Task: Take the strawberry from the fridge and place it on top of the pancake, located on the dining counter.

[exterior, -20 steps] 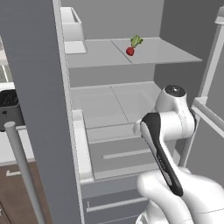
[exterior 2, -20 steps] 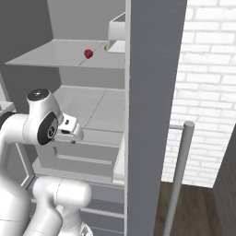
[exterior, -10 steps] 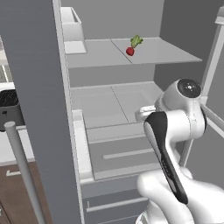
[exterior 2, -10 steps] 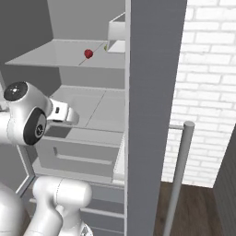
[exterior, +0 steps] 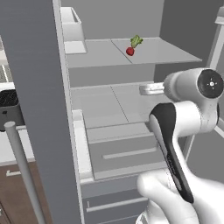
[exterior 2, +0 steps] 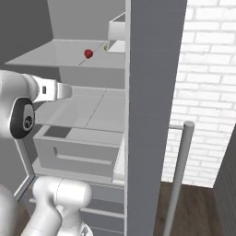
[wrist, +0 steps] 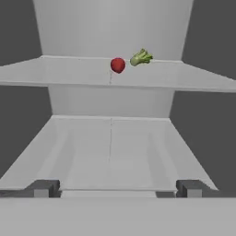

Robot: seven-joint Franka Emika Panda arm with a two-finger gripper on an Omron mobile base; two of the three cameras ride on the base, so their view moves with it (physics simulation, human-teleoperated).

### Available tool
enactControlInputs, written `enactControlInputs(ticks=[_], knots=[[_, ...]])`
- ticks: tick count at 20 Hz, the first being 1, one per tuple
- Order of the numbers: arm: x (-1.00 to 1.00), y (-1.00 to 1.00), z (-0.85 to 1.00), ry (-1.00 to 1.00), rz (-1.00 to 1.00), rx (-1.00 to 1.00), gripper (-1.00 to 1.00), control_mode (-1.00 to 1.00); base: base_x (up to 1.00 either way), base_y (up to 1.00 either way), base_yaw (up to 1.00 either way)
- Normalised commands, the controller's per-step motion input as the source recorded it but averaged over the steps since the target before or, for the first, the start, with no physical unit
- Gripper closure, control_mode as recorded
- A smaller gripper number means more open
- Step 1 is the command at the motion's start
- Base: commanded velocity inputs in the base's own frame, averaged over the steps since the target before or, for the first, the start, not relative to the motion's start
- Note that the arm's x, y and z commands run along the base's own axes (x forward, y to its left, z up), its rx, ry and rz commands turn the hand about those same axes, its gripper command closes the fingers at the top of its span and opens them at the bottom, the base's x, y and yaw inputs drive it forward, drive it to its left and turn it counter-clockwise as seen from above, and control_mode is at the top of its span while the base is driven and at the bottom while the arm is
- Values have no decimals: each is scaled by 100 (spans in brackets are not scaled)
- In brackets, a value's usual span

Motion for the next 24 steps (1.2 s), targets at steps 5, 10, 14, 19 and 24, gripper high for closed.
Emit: enactControlInputs(ticks=[5,10,14,19,24], knots=[[46,-9,46,-31,0,7,-100,-100,0,0,0],[73,2,49,-7,-1,15,-100,-100,0,0,0],[59,2,51,5,0,3,-100,-100,0,0,0],[79,-1,12,11,7,0,-100,-100,0,0,0],[80,-5,-5,10,4,0,-100,-100,0,0,0]])
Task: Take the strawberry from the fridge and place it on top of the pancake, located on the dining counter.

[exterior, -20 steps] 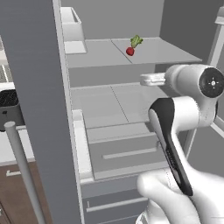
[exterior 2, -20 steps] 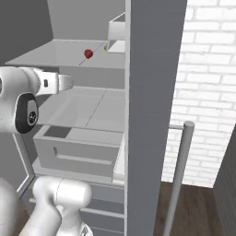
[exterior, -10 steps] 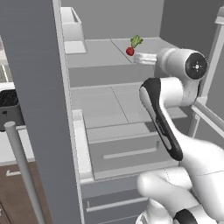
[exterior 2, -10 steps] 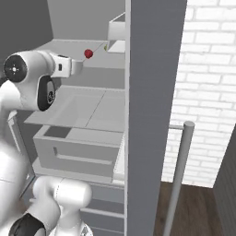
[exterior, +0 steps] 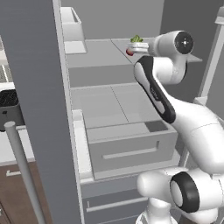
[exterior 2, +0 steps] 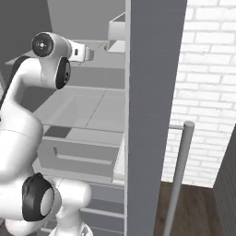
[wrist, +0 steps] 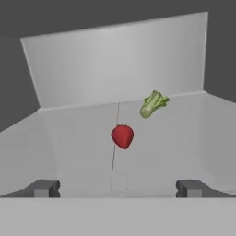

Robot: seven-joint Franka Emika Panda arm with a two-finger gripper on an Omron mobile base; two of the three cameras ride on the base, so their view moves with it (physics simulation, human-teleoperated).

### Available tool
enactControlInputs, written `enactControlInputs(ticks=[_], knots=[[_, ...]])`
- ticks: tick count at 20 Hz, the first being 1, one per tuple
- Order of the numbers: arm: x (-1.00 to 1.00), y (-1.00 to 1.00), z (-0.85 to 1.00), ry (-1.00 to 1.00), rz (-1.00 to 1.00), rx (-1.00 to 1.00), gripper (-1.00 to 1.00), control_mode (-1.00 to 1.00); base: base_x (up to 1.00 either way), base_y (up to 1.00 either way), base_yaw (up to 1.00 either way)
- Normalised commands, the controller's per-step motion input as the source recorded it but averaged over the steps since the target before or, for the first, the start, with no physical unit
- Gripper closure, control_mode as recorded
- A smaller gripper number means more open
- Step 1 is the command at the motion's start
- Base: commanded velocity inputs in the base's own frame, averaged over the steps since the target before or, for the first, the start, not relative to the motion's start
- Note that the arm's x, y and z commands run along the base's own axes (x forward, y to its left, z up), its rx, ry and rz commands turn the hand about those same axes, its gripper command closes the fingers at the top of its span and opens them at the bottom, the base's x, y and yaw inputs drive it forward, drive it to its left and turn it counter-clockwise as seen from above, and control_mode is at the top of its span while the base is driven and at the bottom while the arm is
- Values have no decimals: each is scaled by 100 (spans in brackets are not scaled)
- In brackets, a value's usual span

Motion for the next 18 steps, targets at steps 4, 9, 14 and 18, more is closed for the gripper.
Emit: enactControlInputs(ticks=[4,9,14,18], knots=[[50,0,0,22,0,0,-100,-100,0,0,0],[29,0,-16,9,0,0,-100,-100,0,0,0],[43,0,-26,1,0,-3,-100,-100,0,0,0],[65,0,-8,6,0,-4,-100,-100,0,0,0]])
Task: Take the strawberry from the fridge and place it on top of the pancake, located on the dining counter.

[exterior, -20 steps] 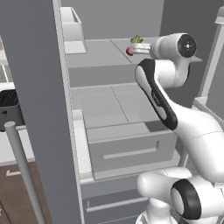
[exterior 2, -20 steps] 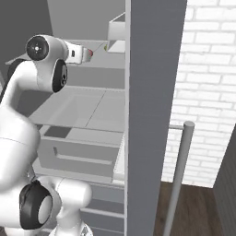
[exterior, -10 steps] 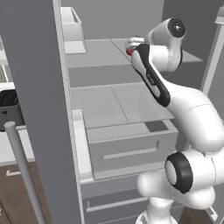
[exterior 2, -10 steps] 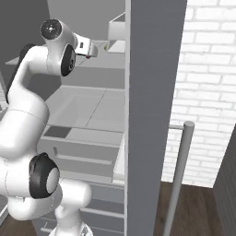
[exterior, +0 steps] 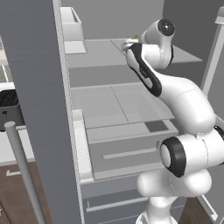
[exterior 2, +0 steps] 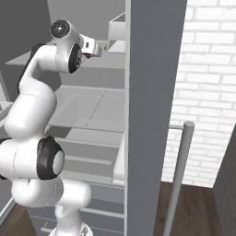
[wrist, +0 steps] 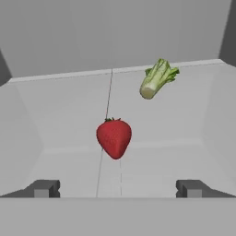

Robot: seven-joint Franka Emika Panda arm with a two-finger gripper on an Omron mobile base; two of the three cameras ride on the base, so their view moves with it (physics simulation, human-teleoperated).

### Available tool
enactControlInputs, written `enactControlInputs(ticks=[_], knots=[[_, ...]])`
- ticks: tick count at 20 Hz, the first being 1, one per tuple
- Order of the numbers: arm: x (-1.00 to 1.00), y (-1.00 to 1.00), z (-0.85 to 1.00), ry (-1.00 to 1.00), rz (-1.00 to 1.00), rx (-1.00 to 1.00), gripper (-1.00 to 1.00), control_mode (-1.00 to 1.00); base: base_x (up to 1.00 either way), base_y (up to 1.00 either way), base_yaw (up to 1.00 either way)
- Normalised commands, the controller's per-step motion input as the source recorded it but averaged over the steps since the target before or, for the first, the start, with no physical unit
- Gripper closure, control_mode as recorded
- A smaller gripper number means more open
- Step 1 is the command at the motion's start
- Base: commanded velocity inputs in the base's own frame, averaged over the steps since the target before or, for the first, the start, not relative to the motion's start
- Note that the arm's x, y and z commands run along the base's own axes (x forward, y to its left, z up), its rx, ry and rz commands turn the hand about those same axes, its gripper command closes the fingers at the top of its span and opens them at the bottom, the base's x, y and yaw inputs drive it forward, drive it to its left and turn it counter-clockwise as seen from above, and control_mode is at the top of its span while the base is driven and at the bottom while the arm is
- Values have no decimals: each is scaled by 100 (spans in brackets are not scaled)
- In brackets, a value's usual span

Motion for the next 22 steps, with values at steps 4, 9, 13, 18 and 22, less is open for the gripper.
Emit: enactControlInputs(ticks=[4,9,13,18,22], knots=[[50,0,0,1,0,-2,-100,-100,0,0,0],[43,0,0,1,0,-1,-100,-100,0,0,0],[24,4,-10,5,0,-1,-100,-100,0,0,0],[19,8,-25,7,0,-2,-100,-100,0,0,0],[27,3,-6,0,0,0,-100,-100,0,0,0]])
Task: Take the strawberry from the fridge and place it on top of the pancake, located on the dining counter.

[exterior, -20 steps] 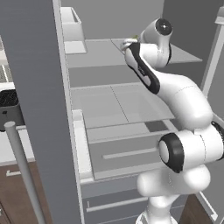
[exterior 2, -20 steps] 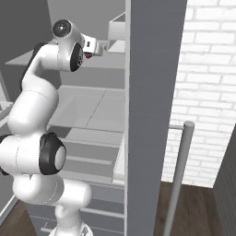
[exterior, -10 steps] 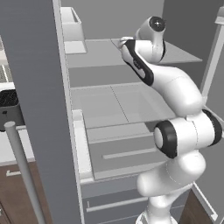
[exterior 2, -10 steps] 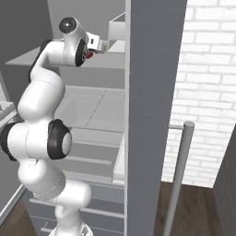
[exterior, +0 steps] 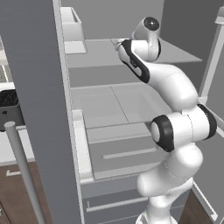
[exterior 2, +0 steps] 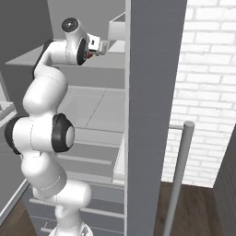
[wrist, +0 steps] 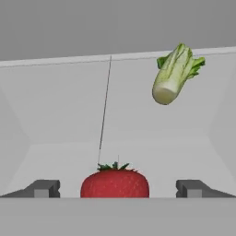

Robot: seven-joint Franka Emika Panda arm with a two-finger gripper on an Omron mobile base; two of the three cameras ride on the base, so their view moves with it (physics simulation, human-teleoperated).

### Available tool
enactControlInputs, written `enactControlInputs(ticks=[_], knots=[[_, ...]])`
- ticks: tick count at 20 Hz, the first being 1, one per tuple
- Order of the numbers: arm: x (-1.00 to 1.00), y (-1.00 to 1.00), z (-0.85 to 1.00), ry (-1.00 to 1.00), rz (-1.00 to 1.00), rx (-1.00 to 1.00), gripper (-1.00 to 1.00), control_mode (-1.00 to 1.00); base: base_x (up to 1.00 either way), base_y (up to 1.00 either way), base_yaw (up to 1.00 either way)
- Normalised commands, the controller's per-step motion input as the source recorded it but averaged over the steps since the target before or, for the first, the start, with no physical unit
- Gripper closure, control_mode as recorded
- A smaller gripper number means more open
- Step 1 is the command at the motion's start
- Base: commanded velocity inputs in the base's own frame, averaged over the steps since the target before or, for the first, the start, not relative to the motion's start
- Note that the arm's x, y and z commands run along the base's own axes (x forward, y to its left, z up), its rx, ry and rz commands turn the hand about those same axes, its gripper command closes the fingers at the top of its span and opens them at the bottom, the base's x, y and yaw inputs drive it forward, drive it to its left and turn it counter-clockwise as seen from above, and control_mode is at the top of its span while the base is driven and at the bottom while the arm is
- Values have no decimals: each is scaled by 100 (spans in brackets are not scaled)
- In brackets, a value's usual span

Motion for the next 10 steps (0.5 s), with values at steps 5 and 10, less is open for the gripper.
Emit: enactControlInputs(ticks=[5,10], knots=[[14,0,-14,1,0,0,-100,-100,0,0,0],[0,0,-16,6,0,0,100,-100,0,0,0]])
